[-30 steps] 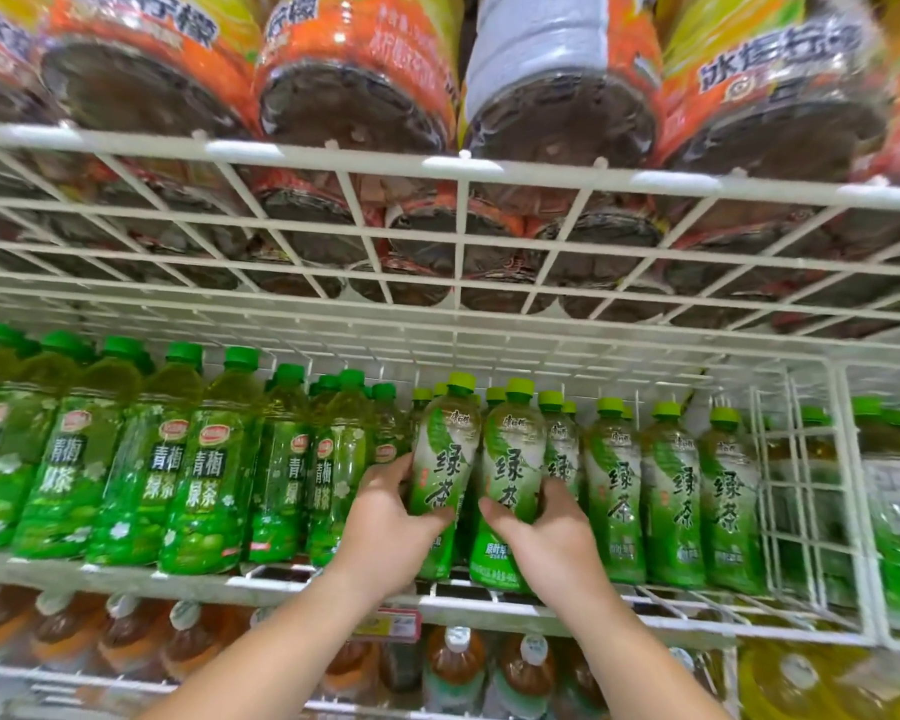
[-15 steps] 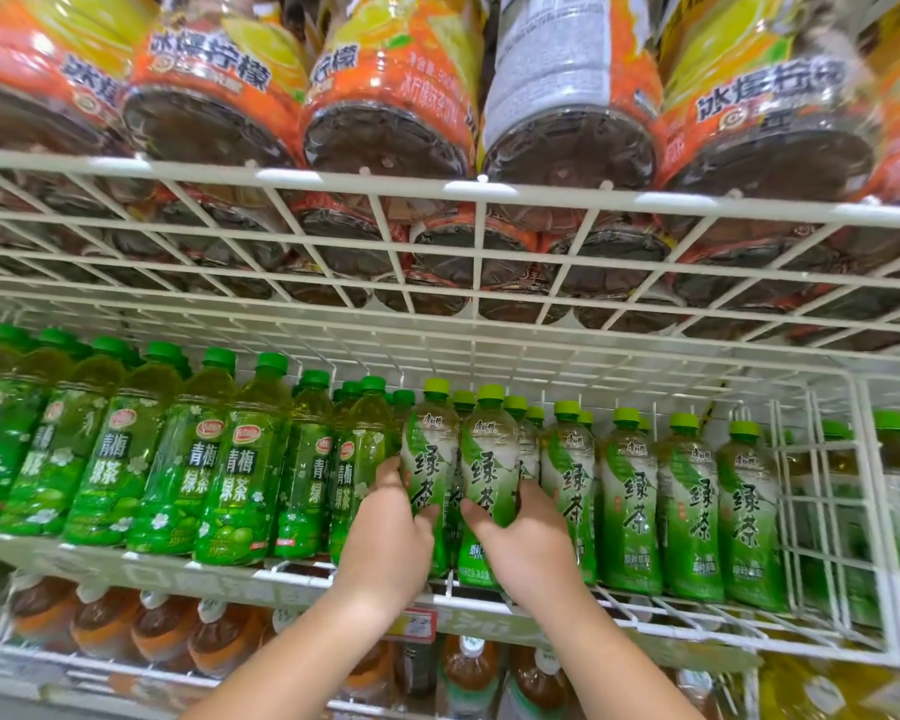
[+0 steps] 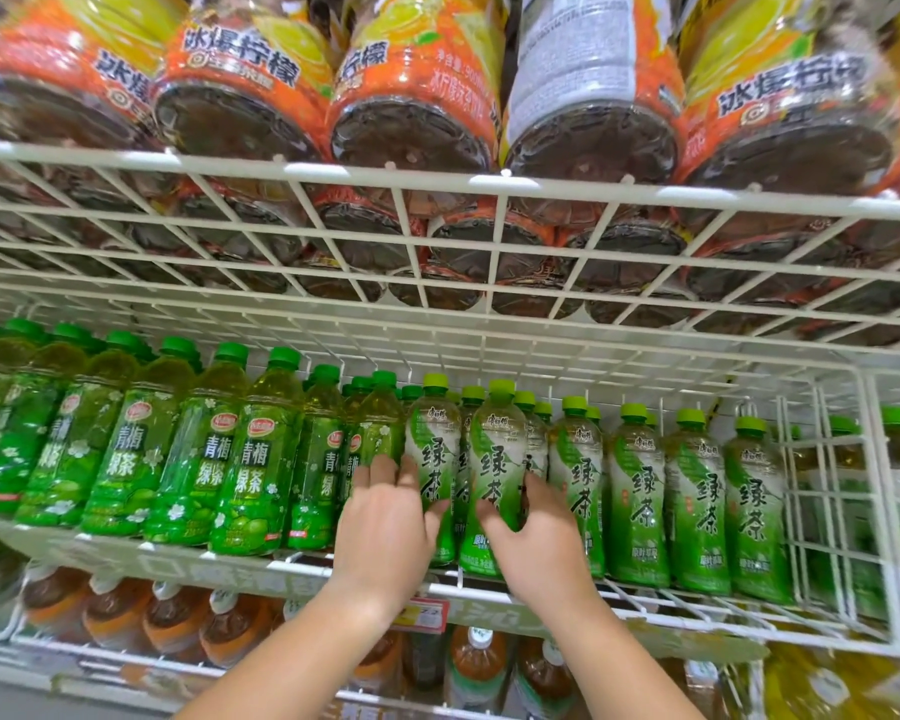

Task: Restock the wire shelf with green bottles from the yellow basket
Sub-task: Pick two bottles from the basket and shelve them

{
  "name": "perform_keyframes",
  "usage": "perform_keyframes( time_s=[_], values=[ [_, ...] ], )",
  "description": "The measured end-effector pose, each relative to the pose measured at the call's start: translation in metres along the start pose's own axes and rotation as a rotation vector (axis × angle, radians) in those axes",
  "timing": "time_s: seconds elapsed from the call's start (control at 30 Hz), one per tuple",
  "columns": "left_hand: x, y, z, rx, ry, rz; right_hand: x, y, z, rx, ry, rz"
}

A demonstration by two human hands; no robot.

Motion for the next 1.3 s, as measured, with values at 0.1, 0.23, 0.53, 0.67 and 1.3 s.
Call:
perform_keyframes(
  time_s=[0.1,0.23,0.53,0.67,1.3],
  values=[
    [0.004,0.001,0.001,0.003,0.027,-0.037,0.000,0.000,0.000,0.031,-0.008,0.027],
    [0.005,-0.001,0.002,0.023,0.096,-0.118,0.000,-0.003,0.000,0.030,-0.034,0.153],
    [0.017,0.003,0.015,0.044,0.271,-0.165,0.014,-0.020,0.020,0.061,-0.180,0.628],
    [0.023,0.009,0.022,0.080,0.310,-0.187,0.015,-0.021,0.030,0.092,-0.256,0.717],
    [-0.004,-0.078,0.081,0.490,0.229,-0.221,0.041,-0.079,0.105,0.522,-0.145,0.823]
  ],
)
Point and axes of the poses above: each hand's wrist, its own z-axis away from the middle knuckle, its own y-axis out of the palm, x = y × z, the point moved 5 cm from there along -z, towards the middle knuckle, and after that the axes turned 8 degrees about z, right-handed, at the moved point
